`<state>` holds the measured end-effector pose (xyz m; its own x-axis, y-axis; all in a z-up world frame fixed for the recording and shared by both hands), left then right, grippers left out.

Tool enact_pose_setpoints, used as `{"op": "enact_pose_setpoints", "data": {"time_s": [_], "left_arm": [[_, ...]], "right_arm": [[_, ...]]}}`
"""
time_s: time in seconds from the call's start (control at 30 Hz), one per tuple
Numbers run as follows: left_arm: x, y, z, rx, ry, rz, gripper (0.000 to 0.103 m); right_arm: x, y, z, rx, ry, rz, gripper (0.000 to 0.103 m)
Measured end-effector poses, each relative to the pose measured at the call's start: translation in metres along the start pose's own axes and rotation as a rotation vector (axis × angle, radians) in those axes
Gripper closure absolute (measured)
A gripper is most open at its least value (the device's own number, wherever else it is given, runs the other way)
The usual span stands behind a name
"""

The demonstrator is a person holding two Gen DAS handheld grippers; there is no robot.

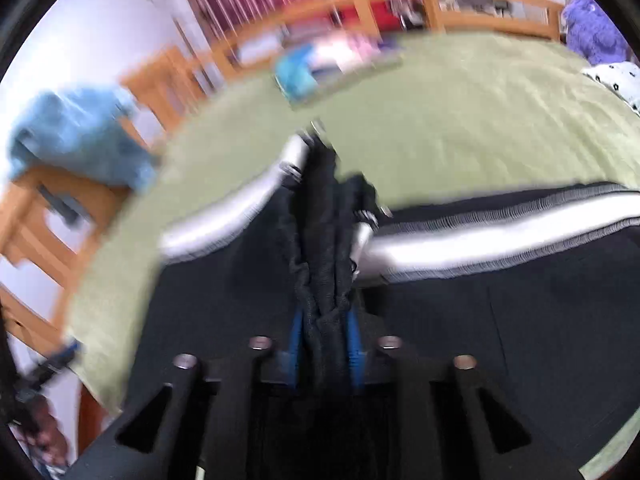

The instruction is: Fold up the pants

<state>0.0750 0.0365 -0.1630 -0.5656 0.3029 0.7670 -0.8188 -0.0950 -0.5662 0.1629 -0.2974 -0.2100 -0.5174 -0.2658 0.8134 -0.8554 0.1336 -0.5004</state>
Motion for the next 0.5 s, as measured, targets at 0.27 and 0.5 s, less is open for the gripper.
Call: {"op": "enact_pose_setpoints", "data": {"time_s": [0.27,0.5], "left_arm": [[0.002,0.007,0.018,-0.057,0.007,0.008,0.048],[0.006,0.012,0.031,-0.087,0.027,-0.002,0.048]], "right_arm": [[0.023,0.051,0.02,-0.021,0.035,0.004,0.066],[0.022,0.069,0.001,0.073,0.012,0.008,0.063]]}}
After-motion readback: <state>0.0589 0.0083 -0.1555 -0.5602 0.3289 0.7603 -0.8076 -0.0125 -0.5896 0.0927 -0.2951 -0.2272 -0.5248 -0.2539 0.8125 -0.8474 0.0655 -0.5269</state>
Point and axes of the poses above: each gripper's, at about its wrist camera, not at the fingertips, and x roughly against the way its jaws point, z to its right, y to its underside, the point moved 3 cm from there along -x, roughly the way its jaws point, and after that the axes turned 2 degrees about -z, right-handed, at the moved point
